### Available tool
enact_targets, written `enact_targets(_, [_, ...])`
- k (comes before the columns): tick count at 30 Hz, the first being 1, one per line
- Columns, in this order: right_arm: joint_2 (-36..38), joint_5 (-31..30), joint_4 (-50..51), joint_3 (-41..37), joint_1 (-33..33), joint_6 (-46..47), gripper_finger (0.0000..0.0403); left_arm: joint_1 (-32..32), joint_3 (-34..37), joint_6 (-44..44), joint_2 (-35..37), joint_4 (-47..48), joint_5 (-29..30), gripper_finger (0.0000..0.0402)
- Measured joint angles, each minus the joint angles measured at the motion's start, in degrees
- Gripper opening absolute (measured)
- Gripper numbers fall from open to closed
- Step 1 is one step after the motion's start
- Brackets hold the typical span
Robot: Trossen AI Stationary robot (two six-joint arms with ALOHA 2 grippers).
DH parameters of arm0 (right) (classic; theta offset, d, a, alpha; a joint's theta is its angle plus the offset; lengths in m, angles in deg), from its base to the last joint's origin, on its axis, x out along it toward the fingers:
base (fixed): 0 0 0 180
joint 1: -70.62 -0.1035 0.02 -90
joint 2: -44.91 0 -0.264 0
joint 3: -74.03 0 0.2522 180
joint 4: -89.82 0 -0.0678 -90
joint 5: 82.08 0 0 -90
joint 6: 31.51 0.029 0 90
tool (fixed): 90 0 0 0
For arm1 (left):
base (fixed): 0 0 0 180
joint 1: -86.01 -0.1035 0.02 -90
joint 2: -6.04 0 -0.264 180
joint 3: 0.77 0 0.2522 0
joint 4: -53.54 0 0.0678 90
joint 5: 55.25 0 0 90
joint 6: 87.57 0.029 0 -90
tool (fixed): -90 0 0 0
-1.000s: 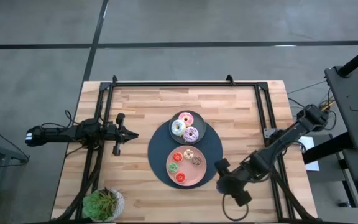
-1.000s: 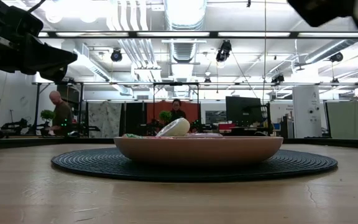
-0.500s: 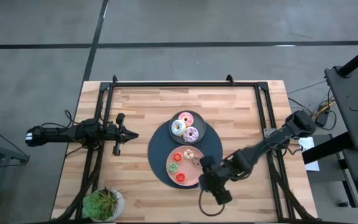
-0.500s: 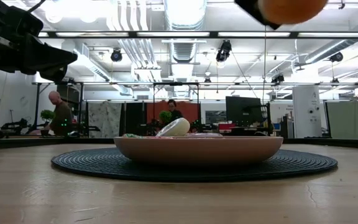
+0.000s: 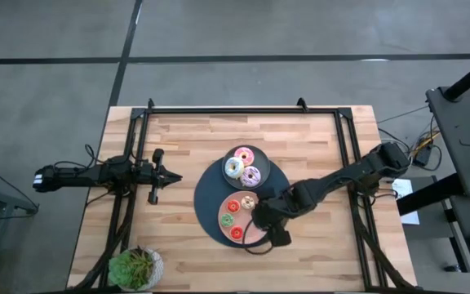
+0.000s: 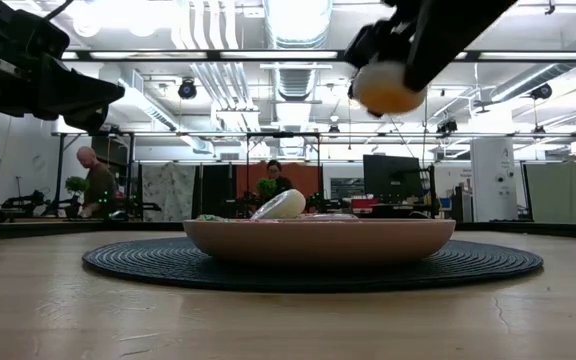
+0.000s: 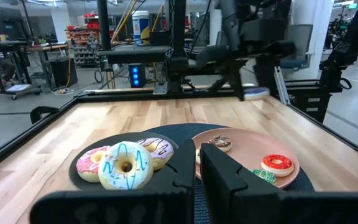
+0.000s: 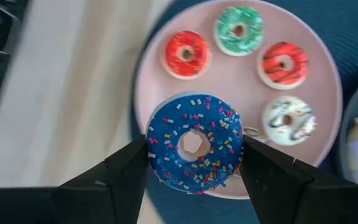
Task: Pick & Place donuts
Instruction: Put the small purple doughnut into the pink plate
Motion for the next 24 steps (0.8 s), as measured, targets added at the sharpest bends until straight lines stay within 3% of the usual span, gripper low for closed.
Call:
enact_targets(12, [-0.1,0.0,-0.1,-1.5,5.8,-8.4,0.0226,0.0,0.0,0.0,0.0,0.0,0.0,0.0])
enact_targets(24, [-7.2,0.2,0.6,0.3,5.7,-10.8,0.0226,0.0,0.0,0.0,0.0,0.0,0.0,0.0])
